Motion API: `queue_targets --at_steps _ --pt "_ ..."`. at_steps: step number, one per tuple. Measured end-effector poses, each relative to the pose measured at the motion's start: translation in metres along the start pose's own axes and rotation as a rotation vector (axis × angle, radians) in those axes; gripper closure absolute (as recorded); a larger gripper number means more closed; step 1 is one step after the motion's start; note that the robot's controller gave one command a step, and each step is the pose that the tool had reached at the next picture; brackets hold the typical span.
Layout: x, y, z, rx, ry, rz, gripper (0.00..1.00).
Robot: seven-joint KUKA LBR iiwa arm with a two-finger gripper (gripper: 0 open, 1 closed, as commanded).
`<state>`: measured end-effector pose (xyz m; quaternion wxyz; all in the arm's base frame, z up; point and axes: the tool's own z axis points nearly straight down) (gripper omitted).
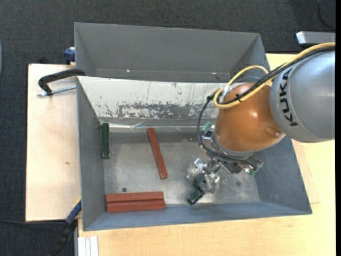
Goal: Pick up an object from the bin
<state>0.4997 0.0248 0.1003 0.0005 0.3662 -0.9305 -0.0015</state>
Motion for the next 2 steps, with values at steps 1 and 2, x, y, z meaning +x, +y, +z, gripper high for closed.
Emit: queue_targets --at_steps 1,2 --pt "-0.002 -0.0018 -0.0171 0.006 -0.007 0.0 1.0" --pt "-0.0026 -0.0019 -0.0241 0.008 -0.009 0.0 1.0"
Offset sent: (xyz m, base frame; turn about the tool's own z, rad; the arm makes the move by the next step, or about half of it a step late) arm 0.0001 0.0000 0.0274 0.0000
